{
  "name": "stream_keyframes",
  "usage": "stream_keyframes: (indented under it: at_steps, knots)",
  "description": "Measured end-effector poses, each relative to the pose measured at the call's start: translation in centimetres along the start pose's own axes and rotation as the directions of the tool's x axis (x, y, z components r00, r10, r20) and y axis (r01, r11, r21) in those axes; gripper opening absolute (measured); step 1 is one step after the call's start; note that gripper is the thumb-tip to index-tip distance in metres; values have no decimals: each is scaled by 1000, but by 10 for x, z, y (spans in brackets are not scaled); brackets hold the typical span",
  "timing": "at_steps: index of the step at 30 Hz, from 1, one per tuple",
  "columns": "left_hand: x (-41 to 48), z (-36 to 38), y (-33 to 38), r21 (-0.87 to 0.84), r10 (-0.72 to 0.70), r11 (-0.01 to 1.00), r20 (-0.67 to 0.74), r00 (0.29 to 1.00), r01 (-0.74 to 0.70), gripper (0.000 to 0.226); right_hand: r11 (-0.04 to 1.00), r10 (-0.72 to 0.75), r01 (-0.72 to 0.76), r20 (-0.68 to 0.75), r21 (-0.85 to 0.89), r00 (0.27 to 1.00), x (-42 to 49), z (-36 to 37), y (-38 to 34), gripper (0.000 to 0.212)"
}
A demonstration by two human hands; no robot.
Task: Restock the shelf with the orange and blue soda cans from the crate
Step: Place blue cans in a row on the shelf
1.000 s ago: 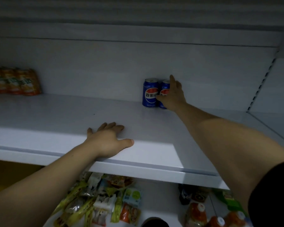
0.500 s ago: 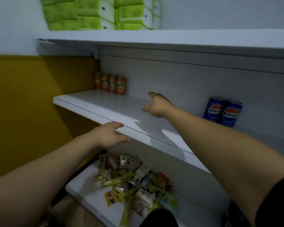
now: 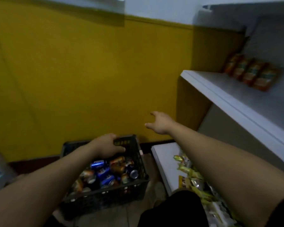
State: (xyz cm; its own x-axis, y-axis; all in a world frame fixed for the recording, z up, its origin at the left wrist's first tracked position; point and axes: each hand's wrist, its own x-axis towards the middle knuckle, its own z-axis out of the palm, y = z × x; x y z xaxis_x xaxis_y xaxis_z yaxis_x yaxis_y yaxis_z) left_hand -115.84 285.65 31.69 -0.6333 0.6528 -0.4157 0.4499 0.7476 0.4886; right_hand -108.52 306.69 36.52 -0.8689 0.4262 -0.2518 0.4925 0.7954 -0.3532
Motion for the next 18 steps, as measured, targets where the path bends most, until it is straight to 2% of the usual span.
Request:
stream_keyframes:
  at_steps: [5,7,10,11,14,15,18]
  knots:
    - [21,34,-85,-54,-201,977,81,976,206,76,997,-35,14,282,78,959,66,85,-12,72]
    - [34,48,-111,-87,-245,963,111,963,255,65,998,-38,16,352,65,935,90,117,-11,71]
    - [58,70,-146,-185,-264,939,155,952,290,26,999,-29,9,405,52,914,124,161,-7,75]
    - [66,77,-155,-217,-259,930,180,949,295,23,998,-24,0,427,56,904,137,176,-4,73]
    - [100,105,-185,-296,-255,897,262,931,329,42,997,-38,-3,485,83,874,168,227,8,67]
    - [113,116,-196,-298,-253,893,286,924,337,41,997,-43,2,509,81,859,176,245,12,66]
    - [143,151,-229,-242,-266,900,355,896,363,10,995,-86,40,563,93,822,196,306,22,57]
